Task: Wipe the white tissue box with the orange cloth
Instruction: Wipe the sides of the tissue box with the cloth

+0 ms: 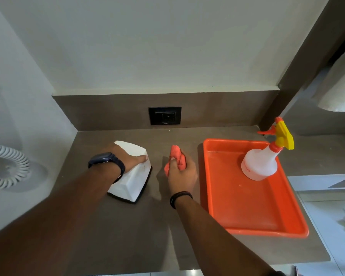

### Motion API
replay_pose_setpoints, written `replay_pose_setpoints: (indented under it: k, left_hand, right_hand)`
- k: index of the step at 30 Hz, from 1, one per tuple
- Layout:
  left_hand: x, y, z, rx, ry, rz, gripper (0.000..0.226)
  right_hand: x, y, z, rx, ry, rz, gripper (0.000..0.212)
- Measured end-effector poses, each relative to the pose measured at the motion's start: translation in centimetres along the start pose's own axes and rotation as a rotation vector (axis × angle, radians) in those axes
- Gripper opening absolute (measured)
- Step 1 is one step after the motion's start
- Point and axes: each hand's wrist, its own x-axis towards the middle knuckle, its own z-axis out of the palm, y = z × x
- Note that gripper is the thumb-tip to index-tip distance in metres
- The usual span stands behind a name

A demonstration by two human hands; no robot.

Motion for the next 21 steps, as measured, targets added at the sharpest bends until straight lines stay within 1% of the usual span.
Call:
replay_pose_setpoints:
  k: [1, 2, 3, 4, 5, 6, 7, 8, 9, 10, 11, 12, 14, 15, 16, 18, 21]
  left_hand:
    - [0.1, -0.1, 0.0, -0.031, -0.028, -0.031, 0.096]
    - [0.2, -0.3, -0.2, 0.019, -0.014, -0.022, 0.124]
    - [0.3, -0.6, -0.4, 0.129, 0.016, 0.043, 0.146]
    - [0.4, -0.9, -0.7, 0.280, 0.018, 0.173, 0.156]
    - [0.5, -1.3, -1.0, 0.410, -0.026, 0.330, 0.160]
    - [0.5, -1.6, -1.3, 0.495, -0.110, 0.450, 0.162]
    - [0.5, -1.8, -1.6, 0.545, -0.193, 0.509, 0.164]
    - [0.7, -2.0, -1.6, 0.584, -0.242, 0.520, 0.166]
    - [0.8, -2.2, -1.4, 0.611, -0.257, 0.520, 0.166]
    - [0.8, -2.3, -1.2, 0.623, -0.243, 0.526, 0.164]
    - [0.8, -2.3, -1.0, 0.628, -0.216, 0.542, 0.160]
    - [0.8, -2.2, -0.8, 0.630, -0.183, 0.564, 0.156]
    - [1.0, -2.1, -0.6, 0.629, -0.101, 0.625, 0.143]
    - [1.0, -2.2, -0.6, 0.630, -0.071, 0.650, 0.137]
    - [1.0, -2.2, -0.6, 0.628, -0.056, 0.664, 0.133]
    - [1.0, -2.2, -0.6, 0.612, -0.052, 0.670, 0.133]
    - [0.8, -2.2, -0.6, 0.612, -0.056, 0.664, 0.138]
  right_hand:
    - [-0.1, 0.3, 0.0, 0.010, 0.002, 0.014, 0.018]
    - [-0.3, 0.5, 0.2, 0.012, 0.001, 0.021, 0.015]
    - [-0.4, 0.9, 0.3, 0.014, 0.001, 0.030, 0.018]
    - [-0.6, 1.2, 0.5, 0.022, 0.001, 0.040, 0.022]
    - [-0.8, 1.5, 0.7, 0.023, -0.006, 0.050, 0.025]
    - [-1.0, 1.7, 1.1, 0.017, -0.017, 0.048, 0.028]
    - [-1.1, 1.8, 1.4, 0.001, -0.029, 0.047, 0.032]
    - [-1.3, 2.0, 1.9, 0.004, -0.033, 0.052, 0.029]
    - [-1.5, 2.0, 2.3, 0.022, -0.041, 0.070, 0.019]
    - [-1.6, 2.0, 2.8, 0.044, -0.062, 0.081, 0.012]
    - [-1.9, 2.1, 3.4, 0.060, -0.110, 0.076, 0.012]
    - [-2.1, 2.1, 4.1, 0.075, -0.176, 0.062, 0.019]
    - [-2.8, 2.1, 5.2, 0.106, -0.305, 0.046, 0.049]
    - [-3.2, 2.0, 5.7, 0.114, -0.340, 0.038, 0.058]
    - [-3.4, 2.1, 6.2, 0.118, -0.353, 0.036, 0.062]
    - [-3.4, 2.5, 6.6, 0.130, -0.342, 0.068, 0.062]
    - [-3.8, 3.1, 6.5, 0.164, -0.332, 0.150, 0.055]
